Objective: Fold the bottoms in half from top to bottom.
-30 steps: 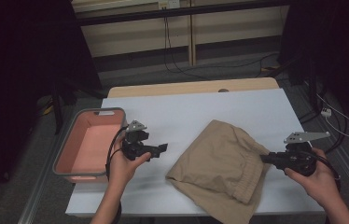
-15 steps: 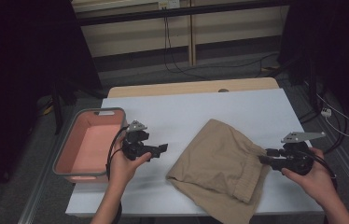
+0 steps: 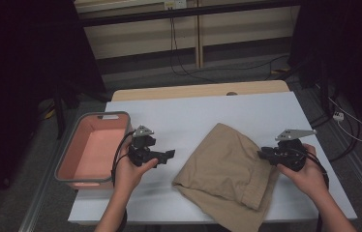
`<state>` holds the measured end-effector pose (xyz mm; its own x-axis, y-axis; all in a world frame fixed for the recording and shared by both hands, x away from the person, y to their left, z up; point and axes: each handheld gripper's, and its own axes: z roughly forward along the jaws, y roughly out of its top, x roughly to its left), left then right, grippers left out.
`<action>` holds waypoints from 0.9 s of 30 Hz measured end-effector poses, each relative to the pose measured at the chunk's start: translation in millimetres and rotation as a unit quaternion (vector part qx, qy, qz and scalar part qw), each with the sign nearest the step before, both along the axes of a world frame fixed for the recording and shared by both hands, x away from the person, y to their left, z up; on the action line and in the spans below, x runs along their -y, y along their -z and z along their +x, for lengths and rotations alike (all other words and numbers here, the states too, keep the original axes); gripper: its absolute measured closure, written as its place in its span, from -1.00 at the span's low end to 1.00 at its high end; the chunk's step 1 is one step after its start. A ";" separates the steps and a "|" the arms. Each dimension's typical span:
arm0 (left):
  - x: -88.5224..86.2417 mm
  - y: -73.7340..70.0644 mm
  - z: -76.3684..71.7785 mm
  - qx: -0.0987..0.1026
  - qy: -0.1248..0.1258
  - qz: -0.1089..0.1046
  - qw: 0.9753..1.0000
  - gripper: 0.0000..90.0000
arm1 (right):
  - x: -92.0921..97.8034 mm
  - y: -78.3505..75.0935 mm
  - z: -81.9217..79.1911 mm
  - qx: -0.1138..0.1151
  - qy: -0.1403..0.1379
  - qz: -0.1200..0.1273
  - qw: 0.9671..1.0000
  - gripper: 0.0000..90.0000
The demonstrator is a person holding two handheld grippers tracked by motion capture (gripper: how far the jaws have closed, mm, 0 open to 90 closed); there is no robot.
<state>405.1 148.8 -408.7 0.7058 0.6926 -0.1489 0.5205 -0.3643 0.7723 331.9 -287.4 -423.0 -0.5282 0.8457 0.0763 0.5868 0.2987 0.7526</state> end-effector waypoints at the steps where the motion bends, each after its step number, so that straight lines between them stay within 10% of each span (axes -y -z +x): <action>1: -0.3 -0.3 0.0 0.000 0.000 0.000 1.000 -0.82 | 1.2 0.1 -0.4 -0.003 0.001 0.000 1.000 0.72; 14: 2.4 -3.7 -4.0 0.003 0.003 -0.005 1.000 -0.83 | 20.0 3.1 -19.6 -0.018 -0.007 0.006 1.000 0.71; 27: 3.6 2.9 -20.7 -0.012 0.019 -0.022 0.999 -0.86 | 12.6 3.7 -18.5 0.032 0.005 0.032 0.999 -0.59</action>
